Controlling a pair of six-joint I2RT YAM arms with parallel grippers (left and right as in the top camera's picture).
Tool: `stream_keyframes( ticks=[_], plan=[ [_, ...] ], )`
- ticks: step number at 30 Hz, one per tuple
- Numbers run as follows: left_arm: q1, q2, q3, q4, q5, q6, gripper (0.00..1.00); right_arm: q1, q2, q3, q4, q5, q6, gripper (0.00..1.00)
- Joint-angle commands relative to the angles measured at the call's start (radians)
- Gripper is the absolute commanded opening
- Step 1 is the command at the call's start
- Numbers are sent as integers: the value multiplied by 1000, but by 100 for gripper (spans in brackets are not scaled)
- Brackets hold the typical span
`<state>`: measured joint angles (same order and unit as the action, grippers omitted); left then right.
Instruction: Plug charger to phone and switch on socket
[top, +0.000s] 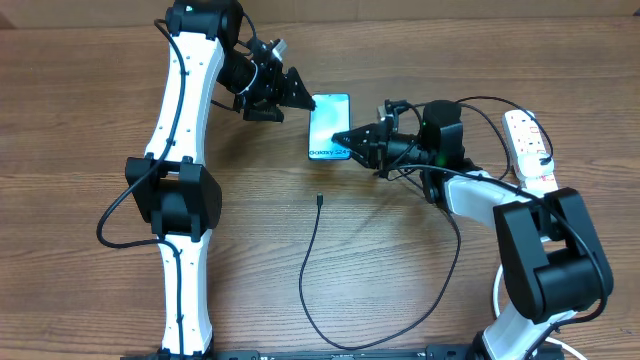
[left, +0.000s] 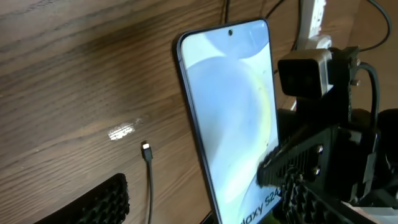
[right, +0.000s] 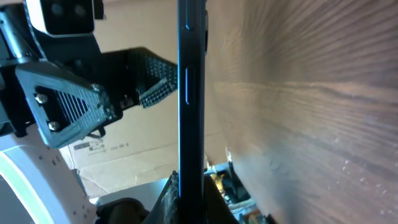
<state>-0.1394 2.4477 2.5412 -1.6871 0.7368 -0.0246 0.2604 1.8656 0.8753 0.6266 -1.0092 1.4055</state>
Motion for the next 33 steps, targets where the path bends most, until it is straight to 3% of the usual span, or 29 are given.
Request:
stream_keyframes(
  ticks=[1,6,12,17,23,33],
  plan=[
    [-26,-21,12,-3,46,-15,73,7,-19,16,125,-28,109,4],
    [-56,-21,12,-3,126,-28,68,7,-19,16,285,-28,205,4],
    [-63,-21,12,4,318,-24,59,9,-19,16,285,-31,207,4],
    [-64,-21,12,10,426,-24,45,9,-19,16,289,-31,206,4],
    [-64,-21,12,19,431,-20,25,9,-19,16,312,-51,216,4],
    [-66,-21,12,46,443,-26,28,35,-19,16,340,-68,217,4]
  ],
)
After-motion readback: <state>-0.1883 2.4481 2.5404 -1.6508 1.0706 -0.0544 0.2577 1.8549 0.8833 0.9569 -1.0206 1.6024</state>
